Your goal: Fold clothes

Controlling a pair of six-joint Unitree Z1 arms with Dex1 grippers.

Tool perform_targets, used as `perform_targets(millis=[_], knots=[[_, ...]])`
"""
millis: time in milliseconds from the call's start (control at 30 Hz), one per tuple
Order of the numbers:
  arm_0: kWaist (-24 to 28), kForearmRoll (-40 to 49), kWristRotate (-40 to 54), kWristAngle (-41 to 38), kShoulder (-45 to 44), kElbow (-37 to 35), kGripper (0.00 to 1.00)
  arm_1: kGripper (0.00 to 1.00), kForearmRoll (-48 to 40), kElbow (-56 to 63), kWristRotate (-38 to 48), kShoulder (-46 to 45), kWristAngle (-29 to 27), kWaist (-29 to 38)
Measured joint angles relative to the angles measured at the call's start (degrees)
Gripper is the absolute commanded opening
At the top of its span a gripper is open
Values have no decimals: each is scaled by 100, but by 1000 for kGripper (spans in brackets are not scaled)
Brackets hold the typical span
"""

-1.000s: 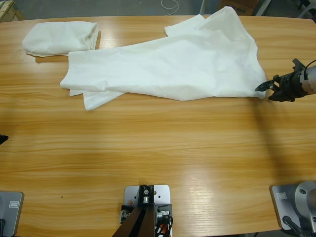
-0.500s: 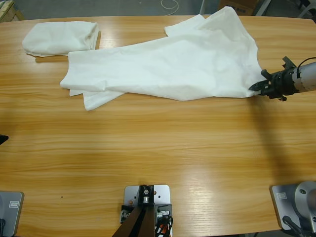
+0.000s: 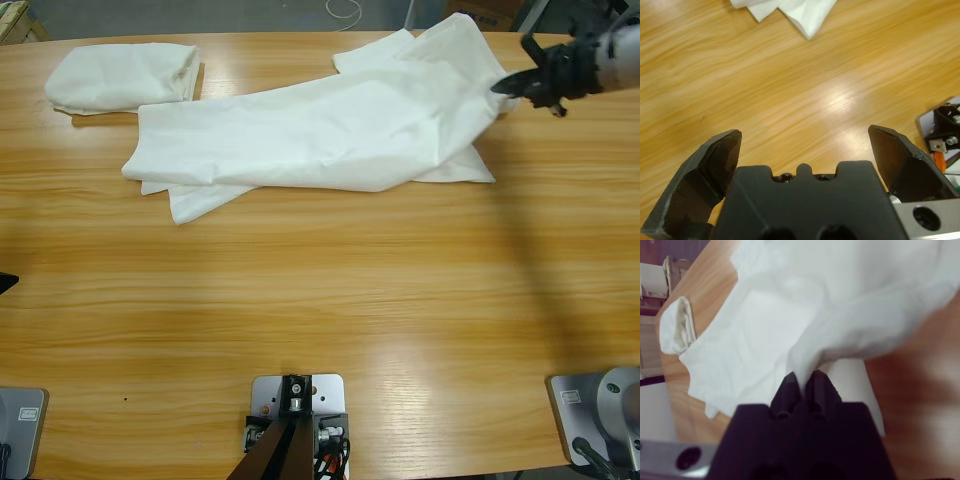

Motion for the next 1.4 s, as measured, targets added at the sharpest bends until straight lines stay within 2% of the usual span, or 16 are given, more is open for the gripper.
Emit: perform_targets(millis=[133, 167, 200, 233, 267, 400, 567, 667, 800, 900, 1000, 1100, 1200, 1300, 1400], knots=[[0, 0, 0, 0, 19, 0, 1000, 0, 34, -711, 17, 720, 99, 129], [0, 0, 0, 0, 23, 0, 1000, 100, 35, -898, 17, 852, 138, 209], [0, 0, 0, 0, 31, 0, 1000, 631, 37, -1088, 17, 984, 182, 293], [0, 0, 0, 0, 38, 0, 1000, 861, 38, -1263, 17, 1102, 222, 387], [0, 0, 0, 0, 41, 0, 1000, 988, 40, -1433, 17, 1218, 252, 493], [0, 0, 0, 0, 44, 0, 1000, 1000, 308, -1912, -71, 1490, 259, 862], [0, 0, 0, 0, 47, 0, 1000, 1000, 1008, -1862, -492, 1335, -708, 1090], [0, 0, 0, 0, 58, -1, 1000, 1000, 994, -1241, -694, 732, -1096, 1182], [0, 1, 0, 0, 89, -3, 1000, 1000, 651, -115, -587, -439, -1184, 1248], [0, 2, 0, 0, 109, -11, 1000, 997, 428, 710, 18, -1162, -1198, 1258], [0, 3, 0, 0, 109, -13, 1000, 982, -3, 1500, 832, -1436, -1198, 1260], [0, 3, 0, 0, 109, -14, 1000, 975, -651, 2039, 1756, -1434, -1198, 1262], [0, 3, 0, 0, 109, -14, 1000, 919, -1450, 2394, 2575, -1314, -1216, 1259], [0, 4, 0, 0, 109, -14, 1000, 918, -2142, 2591, 3063, -1025, -1223, 1197], [0, 4, 0, 0, 109, -14, 1000, 915, -2478, 2700, 3349, -751, -1223, 1140]])
